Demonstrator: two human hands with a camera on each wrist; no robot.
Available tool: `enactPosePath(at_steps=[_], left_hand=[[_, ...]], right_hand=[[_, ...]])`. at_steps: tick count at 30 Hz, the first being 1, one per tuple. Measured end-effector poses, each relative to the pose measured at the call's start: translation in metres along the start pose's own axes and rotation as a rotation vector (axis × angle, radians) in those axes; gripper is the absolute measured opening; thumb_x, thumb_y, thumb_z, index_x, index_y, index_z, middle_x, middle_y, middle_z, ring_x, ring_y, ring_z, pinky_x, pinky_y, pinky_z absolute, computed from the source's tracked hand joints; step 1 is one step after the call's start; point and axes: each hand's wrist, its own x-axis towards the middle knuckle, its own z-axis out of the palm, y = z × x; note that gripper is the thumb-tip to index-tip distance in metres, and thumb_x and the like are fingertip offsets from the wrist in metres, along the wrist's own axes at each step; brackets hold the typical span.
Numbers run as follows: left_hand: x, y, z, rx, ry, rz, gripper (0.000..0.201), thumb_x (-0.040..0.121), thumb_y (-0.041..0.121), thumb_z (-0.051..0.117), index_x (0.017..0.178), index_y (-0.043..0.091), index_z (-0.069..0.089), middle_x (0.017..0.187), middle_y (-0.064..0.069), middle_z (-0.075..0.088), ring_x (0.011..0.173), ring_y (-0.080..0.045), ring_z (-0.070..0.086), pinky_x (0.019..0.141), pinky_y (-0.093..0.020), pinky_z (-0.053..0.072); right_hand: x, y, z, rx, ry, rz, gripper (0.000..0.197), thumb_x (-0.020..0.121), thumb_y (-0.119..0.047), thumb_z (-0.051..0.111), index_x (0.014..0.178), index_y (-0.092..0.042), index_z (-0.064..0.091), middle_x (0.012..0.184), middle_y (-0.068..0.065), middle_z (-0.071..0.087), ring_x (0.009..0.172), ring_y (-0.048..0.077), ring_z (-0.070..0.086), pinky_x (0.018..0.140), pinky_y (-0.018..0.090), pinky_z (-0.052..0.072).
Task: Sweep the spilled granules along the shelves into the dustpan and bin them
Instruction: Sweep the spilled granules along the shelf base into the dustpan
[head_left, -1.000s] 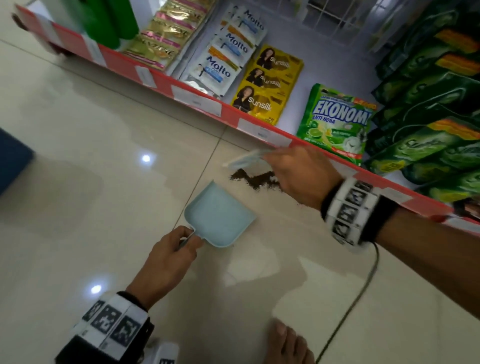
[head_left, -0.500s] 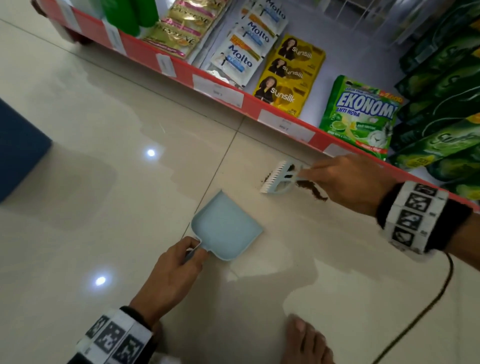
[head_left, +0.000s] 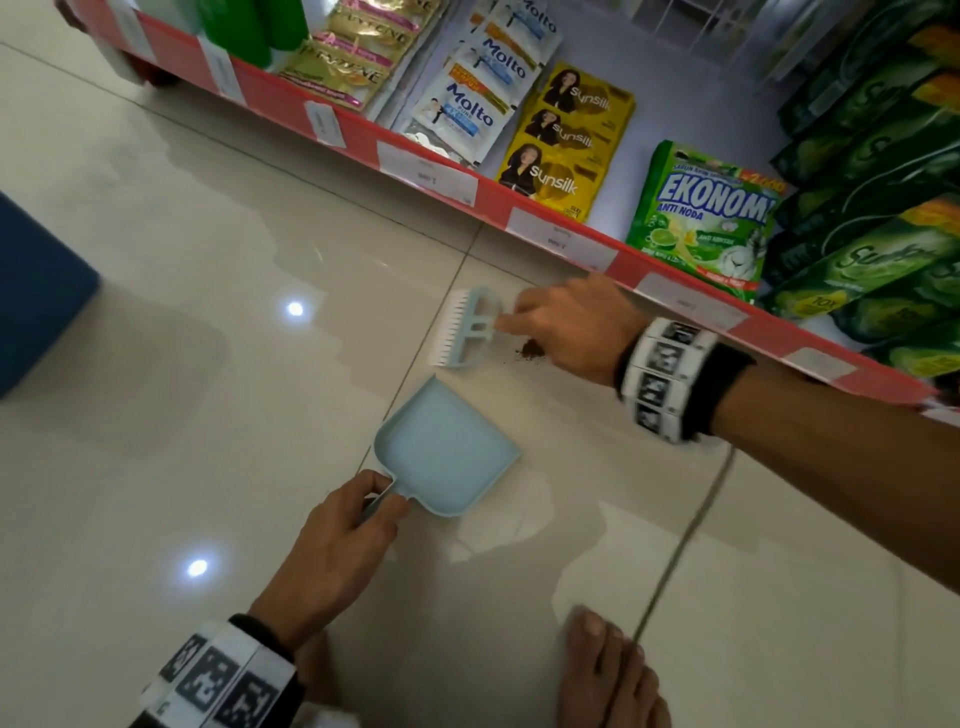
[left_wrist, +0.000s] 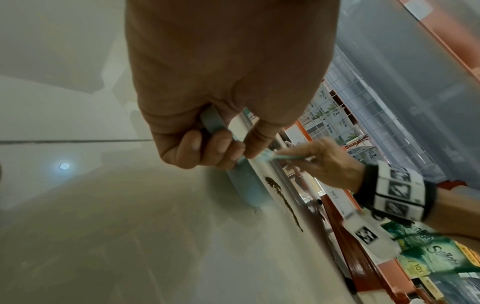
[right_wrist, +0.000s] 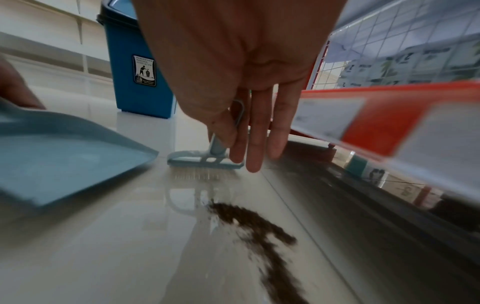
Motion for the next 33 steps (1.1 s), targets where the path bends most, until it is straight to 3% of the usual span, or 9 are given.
enactPosePath(at_steps=[2,5,7,11,16,21,25,28,33], left_hand=[[-0.003,-0.004,-0.004,-0.026,0.020,-0.007,0.029,0.097,0.039,0.054,0.085,0.013,0.060,0.060,0.002,0.060,0.048,0.000,0.048,0.053,-0.024,0.041],[0.000,-0.003,-0.001,-0.018,0.022,0.004,0.030,0.097,0.040,0.053,0.085,0.014,0.060,0.059,0.004,0.058,0.048,0.000,0.048,0.052,-0.022,0.041],[0.001,-0.001,0.000,-0.028,0.012,0.013,0.028,0.097,0.040,0.053,0.086,0.015,0.060,0.059,0.005,0.057,0.048,0.000,0.045,0.051,-0.020,0.040],[0.008,0.007,0.006,-0.040,-0.035,0.041,0.025,0.097,0.038,0.055,0.080,0.020,0.059,0.057,0.007,0.056,0.048,-0.003,0.043,0.048,-0.018,0.037],[0.022,0.018,0.015,-0.069,-0.076,0.056,0.024,0.097,0.036,0.056,0.080,0.019,0.059,0.056,0.010,0.053,0.048,-0.002,0.041,0.055,-0.027,0.036],[0.029,0.023,0.021,-0.103,-0.138,0.057,0.022,0.090,0.040,0.056,0.078,0.022,0.058,0.055,0.011,0.051,0.048,-0.003,0.040,0.054,-0.028,0.034],[0.035,0.018,0.023,-0.088,-0.130,0.042,0.024,0.097,0.034,0.057,0.080,0.017,0.058,0.054,0.010,0.050,0.048,-0.005,0.040,0.057,-0.030,0.033],[0.037,0.020,0.027,-0.084,-0.150,0.048,0.025,0.098,0.033,0.056,0.085,0.011,0.059,0.055,0.010,0.048,0.050,-0.006,0.039,0.058,-0.032,0.033],[0.039,0.027,0.032,-0.081,-0.169,0.055,0.024,0.098,0.034,0.056,0.087,0.014,0.060,0.055,0.011,0.050,0.049,-0.004,0.040,0.057,-0.030,0.034]], right_hand=[[-0.025,0.015,0.004,0.015,-0.050,-0.001,0.044,0.096,-0.016,0.046,0.132,-0.038,0.057,0.110,-0.003,0.070,0.083,0.027,0.067,0.050,0.023,0.029],[-0.063,0.037,-0.006,0.150,-0.058,0.066,0.036,0.097,-0.030,0.046,0.128,-0.041,0.062,0.106,-0.007,0.073,0.086,0.024,0.068,0.060,0.033,0.051],[-0.068,0.042,-0.013,0.272,0.030,0.109,0.037,0.095,-0.037,0.042,0.123,-0.041,0.065,0.098,-0.005,0.075,0.081,0.025,0.068,0.058,0.032,0.049],[-0.040,0.041,-0.012,0.273,0.165,0.185,0.034,0.098,-0.028,0.048,0.126,-0.039,0.063,0.094,0.002,0.072,0.083,0.031,0.066,0.062,0.034,0.044],[-0.017,0.038,0.003,0.350,0.083,0.191,0.040,0.098,-0.014,0.047,0.131,-0.030,0.063,0.107,0.007,0.072,0.090,0.032,0.065,0.069,0.037,0.049],[-0.076,0.057,0.016,0.278,-0.067,0.153,0.044,0.100,-0.009,0.046,0.137,-0.029,0.056,0.107,0.014,0.072,0.092,0.033,0.067,0.078,0.045,0.054],[-0.116,0.064,0.016,0.377,0.062,0.213,0.037,0.093,-0.004,0.058,0.125,-0.020,0.068,0.108,0.010,0.075,0.093,0.034,0.069,0.081,0.046,0.057],[-0.111,0.061,0.013,0.476,0.176,0.243,0.040,0.094,-0.003,0.055,0.129,-0.019,0.065,0.093,0.015,0.072,0.079,0.035,0.066,0.072,0.046,0.055],[-0.077,0.052,0.009,0.386,0.113,0.346,0.043,0.101,-0.007,0.041,0.138,-0.023,0.057,0.101,0.011,0.067,0.084,0.033,0.061,0.074,0.044,0.051]])
